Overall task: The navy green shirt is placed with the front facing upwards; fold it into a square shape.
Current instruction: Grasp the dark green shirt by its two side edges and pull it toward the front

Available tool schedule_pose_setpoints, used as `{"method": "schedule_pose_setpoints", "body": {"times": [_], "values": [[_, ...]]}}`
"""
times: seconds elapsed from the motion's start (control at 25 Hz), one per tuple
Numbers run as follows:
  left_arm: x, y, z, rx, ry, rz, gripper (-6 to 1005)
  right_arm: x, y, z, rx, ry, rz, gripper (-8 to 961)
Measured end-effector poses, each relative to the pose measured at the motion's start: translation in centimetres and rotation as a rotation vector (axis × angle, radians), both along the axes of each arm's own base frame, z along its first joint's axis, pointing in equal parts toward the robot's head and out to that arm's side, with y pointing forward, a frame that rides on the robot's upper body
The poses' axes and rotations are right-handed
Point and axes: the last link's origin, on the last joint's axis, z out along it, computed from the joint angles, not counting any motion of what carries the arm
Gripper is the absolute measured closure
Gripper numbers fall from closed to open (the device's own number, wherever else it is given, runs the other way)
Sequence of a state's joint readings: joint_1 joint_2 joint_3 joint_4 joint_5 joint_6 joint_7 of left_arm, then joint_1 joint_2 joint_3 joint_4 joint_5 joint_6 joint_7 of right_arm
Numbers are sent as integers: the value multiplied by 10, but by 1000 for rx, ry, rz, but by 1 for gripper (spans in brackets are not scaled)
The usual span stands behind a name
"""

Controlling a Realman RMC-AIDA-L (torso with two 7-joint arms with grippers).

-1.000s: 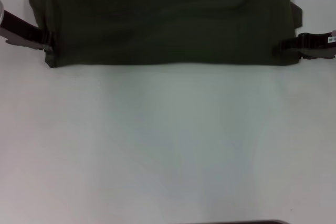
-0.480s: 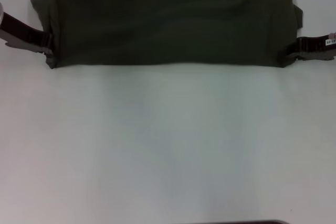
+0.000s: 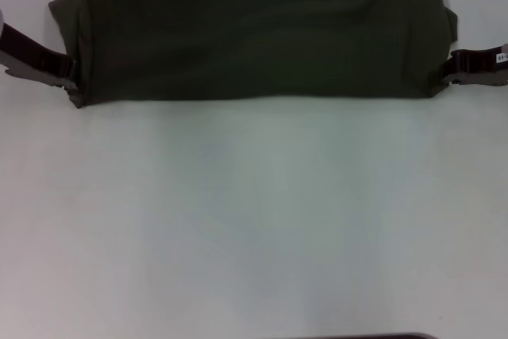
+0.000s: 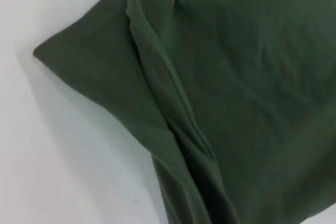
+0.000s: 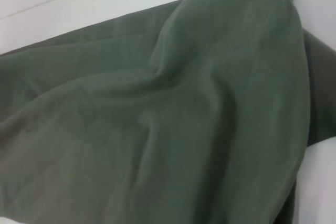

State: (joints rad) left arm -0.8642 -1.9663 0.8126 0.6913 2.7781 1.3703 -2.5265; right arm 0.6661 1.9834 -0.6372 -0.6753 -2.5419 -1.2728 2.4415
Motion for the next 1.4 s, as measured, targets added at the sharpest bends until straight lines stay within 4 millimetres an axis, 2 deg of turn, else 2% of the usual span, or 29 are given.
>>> {"method": "schedule_pose_setpoints", "body": {"times": [0.36, 0.84, 0.92, 1.4], "values": [[-6, -9, 6, 12, 1, 10, 1000, -2, -4, 2, -24, 11, 5, 943], [-12, -36, 7, -121, 50, 71, 1001, -11, -16, 2, -188, -35, 36, 943], [-11, -45, 4, -169, 66, 72, 1001, -12, -18, 2, -220, -56, 36, 943], [-18, -70, -8, -261, 103, 107, 1000, -5, -34, -6, -352, -147, 0, 942]]}}
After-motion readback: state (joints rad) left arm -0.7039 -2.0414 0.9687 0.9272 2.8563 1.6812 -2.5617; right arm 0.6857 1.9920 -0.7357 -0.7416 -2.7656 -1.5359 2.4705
